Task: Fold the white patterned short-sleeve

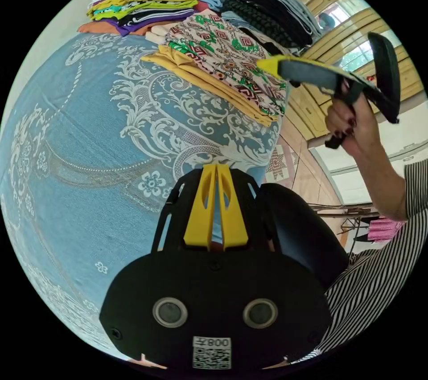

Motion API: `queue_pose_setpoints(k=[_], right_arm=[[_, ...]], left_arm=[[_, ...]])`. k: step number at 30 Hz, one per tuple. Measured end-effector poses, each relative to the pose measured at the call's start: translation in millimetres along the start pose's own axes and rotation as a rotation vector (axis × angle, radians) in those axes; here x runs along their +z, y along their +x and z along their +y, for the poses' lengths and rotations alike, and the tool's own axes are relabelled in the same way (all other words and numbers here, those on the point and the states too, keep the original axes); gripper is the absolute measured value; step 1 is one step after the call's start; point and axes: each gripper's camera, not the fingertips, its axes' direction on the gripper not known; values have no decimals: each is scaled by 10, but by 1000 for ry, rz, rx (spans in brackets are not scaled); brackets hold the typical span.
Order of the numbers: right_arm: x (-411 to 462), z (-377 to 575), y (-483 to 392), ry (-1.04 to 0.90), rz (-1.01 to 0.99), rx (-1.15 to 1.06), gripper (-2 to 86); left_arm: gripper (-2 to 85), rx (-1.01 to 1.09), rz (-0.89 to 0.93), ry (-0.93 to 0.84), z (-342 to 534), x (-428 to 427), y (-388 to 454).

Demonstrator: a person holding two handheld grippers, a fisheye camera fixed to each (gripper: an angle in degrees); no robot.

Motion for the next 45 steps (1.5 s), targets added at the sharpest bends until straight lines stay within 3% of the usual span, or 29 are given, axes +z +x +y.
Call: queue_pose_setpoints(k=[6,10,16,22,29,35,41,45], right_arm=[[191,-1705,150,168,121,-95,38],[604,-2828,227,141,112,-66,65],[1248,-3983,66,47,235,-85,76],[1677,-4678,-149,-3,359,-96,79],[1785,-4990,-347,-15,450,-81,43],[1331,-4982,-448,54,348,0,9],[104,-4713,-785,229,16,-30,4],[-916,-4502,-1243,316,-171,-119,4]], left_arm=[[4,-32,-63,106,370,-331,-401],[5,-40,-193,31,645,-337,-747],[5,-29,-130,82,1035,-358,-1065],[4,1,-202,121,1399,-398,-1160],[3,-24,-147,134,1830,-494,-1515],[2,-37,-128,141,2223,-585,-1779],[2,-127,22,192,2744,-856,-2112],[3,-156,-1,263,3179,-1248,-2218]])
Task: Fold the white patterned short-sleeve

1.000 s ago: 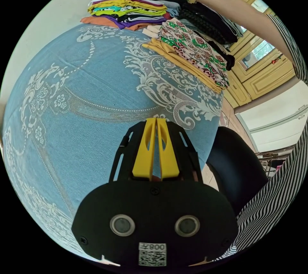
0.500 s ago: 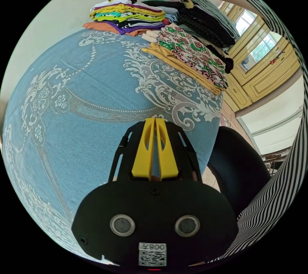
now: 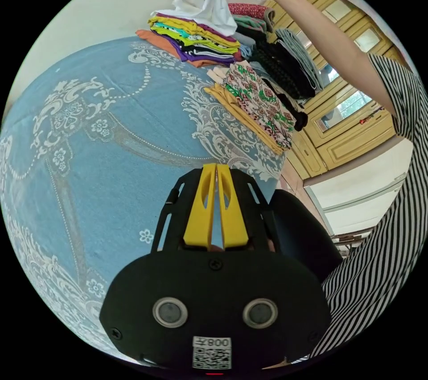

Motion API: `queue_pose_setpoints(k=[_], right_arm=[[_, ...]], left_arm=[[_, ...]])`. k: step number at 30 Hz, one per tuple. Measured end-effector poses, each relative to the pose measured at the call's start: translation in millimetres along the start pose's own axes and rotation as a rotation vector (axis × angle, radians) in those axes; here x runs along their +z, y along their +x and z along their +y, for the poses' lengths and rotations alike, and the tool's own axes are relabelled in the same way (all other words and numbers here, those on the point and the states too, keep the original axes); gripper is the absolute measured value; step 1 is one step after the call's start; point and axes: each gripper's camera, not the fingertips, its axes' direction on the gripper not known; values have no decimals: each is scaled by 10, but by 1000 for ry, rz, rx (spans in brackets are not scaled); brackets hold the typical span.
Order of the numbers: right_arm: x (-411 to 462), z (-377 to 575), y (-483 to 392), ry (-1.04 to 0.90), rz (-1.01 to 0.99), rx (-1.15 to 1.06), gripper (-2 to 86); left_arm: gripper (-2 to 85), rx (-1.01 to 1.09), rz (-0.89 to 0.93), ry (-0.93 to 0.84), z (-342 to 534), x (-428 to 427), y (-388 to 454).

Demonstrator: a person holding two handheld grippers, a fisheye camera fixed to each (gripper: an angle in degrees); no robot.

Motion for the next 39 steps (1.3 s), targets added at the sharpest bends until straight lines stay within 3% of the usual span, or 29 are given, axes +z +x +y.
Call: queue_pose_setpoints(k=[11,19,25,31,39], right_arm=[[-1863,-174,-1716,108,-356,-129,3],[-2475,78,-3129,-22,-507,-247,3],[-2866,298,-3700,-6,-644,-243,3],[-3363,388,-4226,-3,-663,-315,2],[-3999,466,-4468,46,-615,-304,2]], left_arm=[[49,-145,-120,341,1336,-2122,-491],[78,-208,-85,454,2670,-2925,-504],[79,-310,-63,549,3940,-3343,-503],[88,-384,-83,501,4615,-3510,-733],[126,-203,-82,400,4380,-3364,-718]])
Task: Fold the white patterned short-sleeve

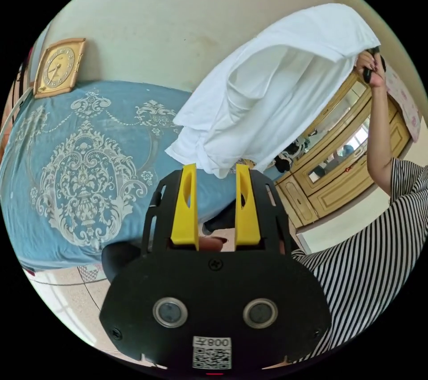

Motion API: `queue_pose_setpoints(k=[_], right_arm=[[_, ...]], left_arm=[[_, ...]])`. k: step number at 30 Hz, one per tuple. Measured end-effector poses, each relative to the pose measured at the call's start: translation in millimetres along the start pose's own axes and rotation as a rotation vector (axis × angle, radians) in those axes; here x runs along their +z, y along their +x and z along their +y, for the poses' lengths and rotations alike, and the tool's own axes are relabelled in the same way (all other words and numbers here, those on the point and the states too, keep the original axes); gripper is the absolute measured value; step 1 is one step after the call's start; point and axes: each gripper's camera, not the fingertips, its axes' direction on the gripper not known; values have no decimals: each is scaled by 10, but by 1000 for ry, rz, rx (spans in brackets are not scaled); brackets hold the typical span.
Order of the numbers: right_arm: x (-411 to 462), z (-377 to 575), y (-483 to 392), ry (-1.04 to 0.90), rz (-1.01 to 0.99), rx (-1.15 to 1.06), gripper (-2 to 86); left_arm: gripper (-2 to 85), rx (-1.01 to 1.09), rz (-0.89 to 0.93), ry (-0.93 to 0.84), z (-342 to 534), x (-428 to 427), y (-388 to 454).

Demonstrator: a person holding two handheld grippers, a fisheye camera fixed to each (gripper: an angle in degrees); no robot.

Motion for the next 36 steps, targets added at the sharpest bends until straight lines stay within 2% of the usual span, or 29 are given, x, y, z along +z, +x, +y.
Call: queue_pose_setpoints(k=[3,7,10,11,18,27,36], right_arm=[[-140,4,-141,8,20,8,3],[-304,35,-275,16,42,27,3],[-424,73,-333,22,58,45,3],[-453,82,-344,24,62,47,3],[-912,301,-388,95,82,93,2],[-1378,670,-356,168,101,154,2],[-1686,1083,-348,219,75,192,2]], left_arm=[[128,23,-46,-2,-54,33,-26],[117,-9,175,-24,-111,94,-213],[65,18,229,-83,-71,116,-202],[35,32,239,-89,-19,58,-189],[10,-9,258,-2,418,-744,-370],[4,8,118,206,841,-2406,-502],[3,122,-93,393,1117,-3961,-167]])
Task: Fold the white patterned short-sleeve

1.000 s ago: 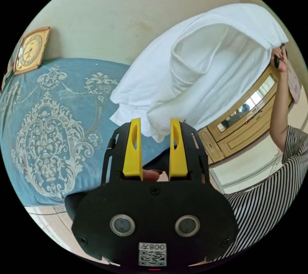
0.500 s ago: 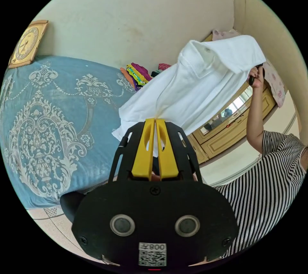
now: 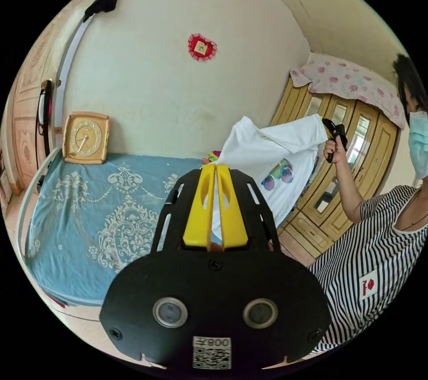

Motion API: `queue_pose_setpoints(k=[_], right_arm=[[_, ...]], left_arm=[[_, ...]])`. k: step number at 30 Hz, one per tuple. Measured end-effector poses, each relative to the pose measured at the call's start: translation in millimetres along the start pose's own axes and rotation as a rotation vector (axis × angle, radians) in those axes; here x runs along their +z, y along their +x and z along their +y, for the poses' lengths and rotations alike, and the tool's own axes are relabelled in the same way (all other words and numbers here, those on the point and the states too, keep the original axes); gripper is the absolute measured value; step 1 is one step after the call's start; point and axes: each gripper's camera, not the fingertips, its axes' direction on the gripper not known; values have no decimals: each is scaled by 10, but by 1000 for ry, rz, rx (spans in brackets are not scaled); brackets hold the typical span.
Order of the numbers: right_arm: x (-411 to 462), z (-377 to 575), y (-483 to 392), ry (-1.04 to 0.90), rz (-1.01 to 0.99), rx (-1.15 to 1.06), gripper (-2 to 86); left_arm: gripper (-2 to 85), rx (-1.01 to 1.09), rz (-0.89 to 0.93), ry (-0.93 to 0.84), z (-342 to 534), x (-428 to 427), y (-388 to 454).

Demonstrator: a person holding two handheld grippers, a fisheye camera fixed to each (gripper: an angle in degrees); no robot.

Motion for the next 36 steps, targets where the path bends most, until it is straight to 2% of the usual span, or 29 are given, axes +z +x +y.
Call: queue_pose_setpoints(k=[11,23,30,36], right_arm=[[-299,340,-104,36,-63,-36,2],[-387,827,-357,41,-150,-149,2],[-177,1119,-211,33,-162,-183,2],[269,1262,302,7,-131,-159,3]], left_arm=[[3,199,-162,200,-285,-1486,669],[2,317,-281,386,-314,-2614,1231],[2,367,-354,407,-437,-2681,1331],[2,349,-391,355,-691,-2214,1080]])
